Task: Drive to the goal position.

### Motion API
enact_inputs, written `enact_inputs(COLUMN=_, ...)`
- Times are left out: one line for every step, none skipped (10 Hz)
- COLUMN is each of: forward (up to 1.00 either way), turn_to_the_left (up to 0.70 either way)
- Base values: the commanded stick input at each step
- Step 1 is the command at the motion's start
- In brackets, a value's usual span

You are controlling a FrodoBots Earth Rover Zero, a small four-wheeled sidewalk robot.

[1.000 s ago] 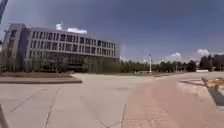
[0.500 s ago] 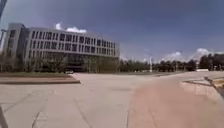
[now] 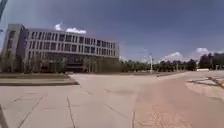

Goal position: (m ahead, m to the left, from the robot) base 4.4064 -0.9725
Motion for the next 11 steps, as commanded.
enact_inputs(forward=0.70, turn_to_the_left=0.03)
enact_inputs(forward=0.70, turn_to_the_left=0.03)
enact_inputs(forward=0.70, turn_to_the_left=0.03)
enact_inputs(forward=0.70, turn_to_the_left=0.03)
enact_inputs(forward=0.70, turn_to_the_left=0.03)
enact_inputs(forward=0.70, turn_to_the_left=0.03)
enact_inputs(forward=0.70, turn_to_the_left=0.03)
enact_inputs(forward=0.70, turn_to_the_left=0.03)
enact_inputs(forward=0.70, turn_to_the_left=0.03)
enact_inputs(forward=0.70, turn_to_the_left=0.03)
enact_inputs(forward=0.70, turn_to_the_left=0.03)
